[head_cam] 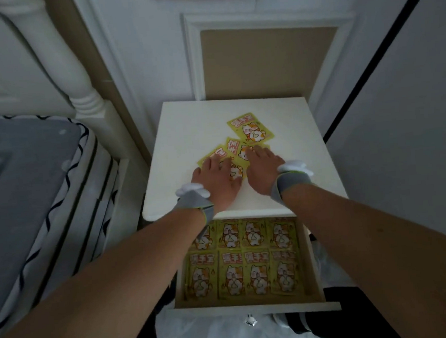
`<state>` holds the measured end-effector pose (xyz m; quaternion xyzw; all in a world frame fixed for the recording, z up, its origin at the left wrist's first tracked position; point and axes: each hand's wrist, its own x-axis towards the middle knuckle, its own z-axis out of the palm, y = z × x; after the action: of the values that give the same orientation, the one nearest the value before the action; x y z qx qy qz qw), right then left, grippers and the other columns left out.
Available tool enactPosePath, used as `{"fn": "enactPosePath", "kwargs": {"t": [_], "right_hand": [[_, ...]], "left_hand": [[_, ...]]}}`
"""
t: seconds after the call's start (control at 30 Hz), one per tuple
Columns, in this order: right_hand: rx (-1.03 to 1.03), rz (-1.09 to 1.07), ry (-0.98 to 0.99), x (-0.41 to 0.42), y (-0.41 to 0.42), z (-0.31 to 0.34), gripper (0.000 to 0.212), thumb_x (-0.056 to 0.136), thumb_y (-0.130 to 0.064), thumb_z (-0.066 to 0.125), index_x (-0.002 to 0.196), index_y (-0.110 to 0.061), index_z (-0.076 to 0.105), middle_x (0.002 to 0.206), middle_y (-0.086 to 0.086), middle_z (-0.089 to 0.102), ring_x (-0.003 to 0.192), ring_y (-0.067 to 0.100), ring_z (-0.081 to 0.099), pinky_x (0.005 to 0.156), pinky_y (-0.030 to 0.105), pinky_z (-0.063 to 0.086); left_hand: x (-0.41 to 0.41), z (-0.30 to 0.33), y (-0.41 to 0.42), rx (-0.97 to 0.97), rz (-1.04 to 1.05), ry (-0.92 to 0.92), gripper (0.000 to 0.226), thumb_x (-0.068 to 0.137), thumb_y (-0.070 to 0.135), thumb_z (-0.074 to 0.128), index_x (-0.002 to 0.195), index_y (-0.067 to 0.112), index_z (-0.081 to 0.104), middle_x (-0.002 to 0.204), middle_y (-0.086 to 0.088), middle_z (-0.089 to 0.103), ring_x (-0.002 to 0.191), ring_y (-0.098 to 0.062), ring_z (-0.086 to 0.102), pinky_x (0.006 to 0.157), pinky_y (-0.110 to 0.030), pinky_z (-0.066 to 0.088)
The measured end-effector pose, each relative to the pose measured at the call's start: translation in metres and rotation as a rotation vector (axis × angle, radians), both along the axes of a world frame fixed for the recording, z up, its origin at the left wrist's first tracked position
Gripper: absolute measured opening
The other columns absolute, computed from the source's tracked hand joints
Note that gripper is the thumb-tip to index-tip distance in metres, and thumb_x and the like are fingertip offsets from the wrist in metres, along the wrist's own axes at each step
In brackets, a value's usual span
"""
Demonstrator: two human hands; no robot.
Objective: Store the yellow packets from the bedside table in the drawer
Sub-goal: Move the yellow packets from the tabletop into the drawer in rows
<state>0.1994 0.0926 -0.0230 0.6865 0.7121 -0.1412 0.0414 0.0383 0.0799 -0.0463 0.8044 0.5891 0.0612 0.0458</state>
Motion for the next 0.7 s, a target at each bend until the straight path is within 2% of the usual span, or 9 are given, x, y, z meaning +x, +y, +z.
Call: {"fn": "enactPosePath", "kwargs": {"t": [0.07, 0.13, 0.23, 0.3, 0.37, 0.43, 0.63, 0.7], "right_hand": [[0.039, 0.018, -0.001, 0.003, -0.005, -0.005, 0.052, 0.100, -0.033, 0.036, 0.149, -0.019, 0.030, 0.159, 0.007, 0.027, 0.143, 0.031, 0.030, 0.110, 0.046, 0.033], [0.158, 0.018, -0.057, 0.003, -0.019, -0.007, 0.050, 0.098, -0.041, 0.034, 0.143, -0.019, 0.039, 0.145, 0.010, 0.043, 0.128, 0.033, 0.043, 0.100, 0.045, 0.038], [0.302, 0.054, -0.132, 0.003, -0.038, -0.008, 0.046, 0.094, -0.045, 0.037, 0.127, -0.016, 0.052, 0.127, 0.011, 0.053, 0.114, 0.032, 0.049, 0.093, 0.044, 0.039], [0.343, 0.054, -0.095, 0.004, -0.040, -0.006, 0.046, 0.092, -0.045, 0.042, 0.122, -0.013, 0.056, 0.130, 0.012, 0.053, 0.119, 0.032, 0.048, 0.097, 0.045, 0.039], [0.254, 0.029, 0.032, 0.005, -0.038, -0.004, 0.050, 0.093, -0.047, 0.046, 0.127, -0.010, 0.050, 0.135, 0.013, 0.050, 0.125, 0.033, 0.046, 0.101, 0.044, 0.039], [0.163, 0.006, 0.127, 0.001, -0.041, -0.001, 0.056, 0.092, -0.049, 0.048, 0.132, -0.011, 0.043, 0.135, 0.013, 0.050, 0.123, 0.033, 0.048, 0.095, 0.042, 0.044], [0.197, 0.112, -0.145, -0.007, -0.074, 0.005, 0.076, 0.082, -0.075, 0.037, 0.132, -0.019, 0.044, 0.127, 0.009, 0.048, 0.114, 0.030, 0.045, 0.092, 0.045, 0.040], [0.156, 0.121, -0.116, -0.006, -0.083, 0.004, 0.086, 0.078, -0.080, 0.039, 0.137, -0.017, 0.041, 0.138, 0.010, 0.043, 0.126, 0.031, 0.041, 0.101, 0.046, 0.038]], "left_hand": [[-0.008, -0.006, -0.001, 0.037, -0.047, -0.022, 0.058, 0.096, 0.056, 0.029, 0.142, 0.023, 0.042, 0.154, -0.008, 0.038, 0.142, -0.030, 0.032, 0.109, -0.046, 0.035], [-0.016, -0.010, -0.005, 0.091, -0.084, -0.035, 0.056, 0.096, 0.055, 0.031, 0.140, 0.022, 0.044, 0.152, -0.008, 0.042, 0.141, -0.030, 0.034, 0.110, -0.046, 0.036], [-0.024, -0.014, -0.014, 0.119, -0.101, -0.068, 0.053, 0.095, 0.054, 0.034, 0.135, 0.022, 0.047, 0.147, -0.007, 0.047, 0.139, -0.028, 0.037, 0.110, -0.045, 0.037], [-0.026, -0.011, -0.020, 0.103, -0.097, -0.084, 0.053, 0.093, 0.054, 0.035, 0.133, 0.022, 0.047, 0.145, -0.005, 0.048, 0.139, -0.027, 0.038, 0.109, -0.045, 0.038], [-0.028, -0.006, -0.027, 0.070, -0.094, -0.092, 0.052, 0.091, 0.054, 0.037, 0.131, 0.023, 0.047, 0.144, -0.004, 0.047, 0.138, -0.027, 0.038, 0.110, -0.045, 0.037], [-0.032, 0.000, -0.037, 0.050, -0.100, -0.102, 0.052, 0.090, 0.054, 0.038, 0.131, 0.023, 0.046, 0.144, -0.003, 0.047, 0.138, -0.026, 0.038, 0.110, -0.045, 0.036], [-0.046, 0.003, -0.062, -0.012, -0.152, -0.088, 0.074, 0.082, 0.072, 0.043, 0.138, 0.024, 0.041, 0.149, -0.002, 0.041, 0.143, -0.027, 0.032, 0.113, -0.048, 0.033], [-0.052, 0.005, -0.068, -0.040, -0.185, -0.054, 0.079, 0.078, 0.071, 0.052, 0.140, 0.023, 0.039, 0.151, -0.004, 0.039, 0.143, -0.029, 0.031, 0.114, -0.049, 0.032]]}}
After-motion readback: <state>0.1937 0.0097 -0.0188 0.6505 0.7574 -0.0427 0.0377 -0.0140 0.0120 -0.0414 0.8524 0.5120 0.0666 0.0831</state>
